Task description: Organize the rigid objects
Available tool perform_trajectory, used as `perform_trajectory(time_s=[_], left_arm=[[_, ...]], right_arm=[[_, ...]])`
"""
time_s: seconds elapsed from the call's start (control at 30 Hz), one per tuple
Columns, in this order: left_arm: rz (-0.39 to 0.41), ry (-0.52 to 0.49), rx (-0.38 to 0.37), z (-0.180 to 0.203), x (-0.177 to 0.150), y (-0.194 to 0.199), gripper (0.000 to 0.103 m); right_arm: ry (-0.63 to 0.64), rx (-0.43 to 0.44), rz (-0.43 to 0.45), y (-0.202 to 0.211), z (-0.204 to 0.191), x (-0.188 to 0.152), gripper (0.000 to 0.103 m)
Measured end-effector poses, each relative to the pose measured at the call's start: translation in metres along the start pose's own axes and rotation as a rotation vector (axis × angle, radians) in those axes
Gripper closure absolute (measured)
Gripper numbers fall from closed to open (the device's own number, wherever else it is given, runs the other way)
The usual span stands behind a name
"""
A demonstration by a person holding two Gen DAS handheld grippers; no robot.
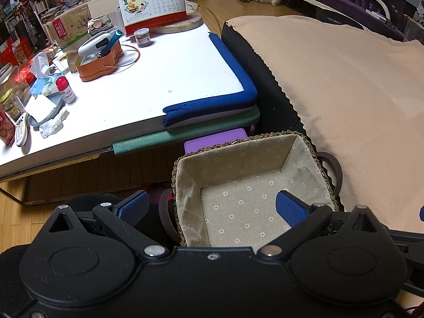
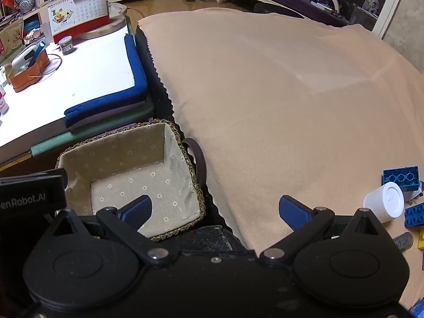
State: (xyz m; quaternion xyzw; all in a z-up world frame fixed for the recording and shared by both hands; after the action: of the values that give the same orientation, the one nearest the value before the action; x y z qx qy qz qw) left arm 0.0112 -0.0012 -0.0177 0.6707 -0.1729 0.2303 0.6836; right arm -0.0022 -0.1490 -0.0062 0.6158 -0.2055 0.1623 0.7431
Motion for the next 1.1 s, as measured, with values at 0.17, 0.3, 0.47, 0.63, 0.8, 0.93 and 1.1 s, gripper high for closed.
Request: perform_trajectory(time_s=[0.17, 0.3, 0.47, 0.63, 0.8, 0.93, 1.1], left_arm=[[-0.001, -0.001, 0.001, -0.0001, -0.0002, -0.0003, 0.004], [0.0, -0.002, 0.001, -0.0006, -0.0011, -0.0003, 0.004], [-0.001, -0.002, 0.002, -0.0006, -0.0014, -0.0007, 0.004], [-0.001, -0.003, 0.002, -0.0004, -0.0014, -0.0008, 0.004], [-0.001, -0.003, 0.002, -0.0003, -0.0011, -0.0008, 0.004], [-0.002, -0.003, 0.003, -0.0002, -0.0011, -0.0008, 0.004], [-0.002, -0.003, 0.003, 0.0001, -0.0009, -0.0008, 0.004]], right_arm=[[0.007, -0.003, -0.002, 0.002, -0.0013, 0.0018, 0.001], [0.011, -0.006, 0.0, 0.0024, -0.0011, 0.0019, 0.001], [0.017, -0.011, 0.002, 0.0026, -0.0027, 0.002, 0.001], [0.018, -0.011, 0.002, 0.0029, -0.003, 0.0017, 0.001], [0.025, -0.008, 0.0, 0.0022, -0.0042, 0.0011, 0.001], [0.031, -0.007, -0.003, 0.0015, -0.0049, 0.001, 0.001], [0.04, -0.009, -0.005, 0.0014, -0.0062, 0.0017, 0.001]])
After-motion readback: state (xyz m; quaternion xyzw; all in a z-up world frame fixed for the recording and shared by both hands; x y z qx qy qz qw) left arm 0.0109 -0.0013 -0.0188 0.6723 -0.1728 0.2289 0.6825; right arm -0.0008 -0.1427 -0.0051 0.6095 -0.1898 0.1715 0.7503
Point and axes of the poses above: each gripper's, at about its wrist camera, not at the fingertips, and y roughly against the way its jaws point, z to its right, x to its top, the point moved 2 cm from there along -y, roughly the way its jaws point, and after that the axes turned 5 degrees about y, right-handed, at the moved point
